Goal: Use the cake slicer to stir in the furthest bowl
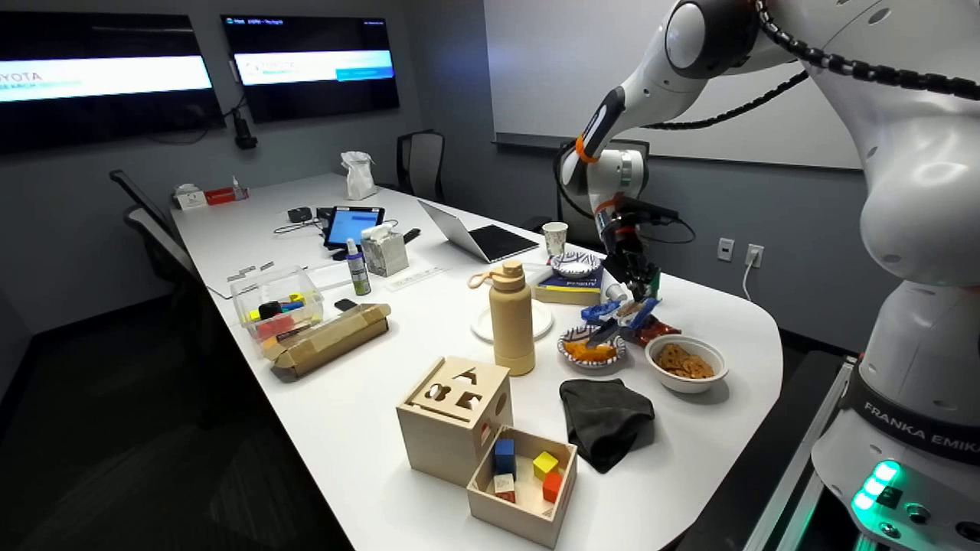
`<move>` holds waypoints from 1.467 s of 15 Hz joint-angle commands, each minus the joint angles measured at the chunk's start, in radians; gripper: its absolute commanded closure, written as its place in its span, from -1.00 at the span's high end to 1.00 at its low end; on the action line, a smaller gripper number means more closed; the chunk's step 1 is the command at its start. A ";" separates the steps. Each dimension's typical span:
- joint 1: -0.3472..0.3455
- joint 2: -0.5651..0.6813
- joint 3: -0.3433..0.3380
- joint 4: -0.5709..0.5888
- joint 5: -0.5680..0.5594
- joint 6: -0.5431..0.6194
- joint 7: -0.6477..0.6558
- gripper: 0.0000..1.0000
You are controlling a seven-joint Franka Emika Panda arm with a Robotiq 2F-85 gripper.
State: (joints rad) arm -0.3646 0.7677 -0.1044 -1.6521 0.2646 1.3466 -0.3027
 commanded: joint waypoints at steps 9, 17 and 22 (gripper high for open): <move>0.029 0.039 -0.030 0.093 -0.003 0.007 0.181 -0.98; 0.038 0.045 -0.051 0.119 -0.070 -0.061 0.240 -0.98; 0.040 0.073 -0.015 0.148 -0.124 -0.145 0.146 -0.98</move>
State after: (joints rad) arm -0.3359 0.8023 -0.1338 -1.5611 0.1731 1.2627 -0.1071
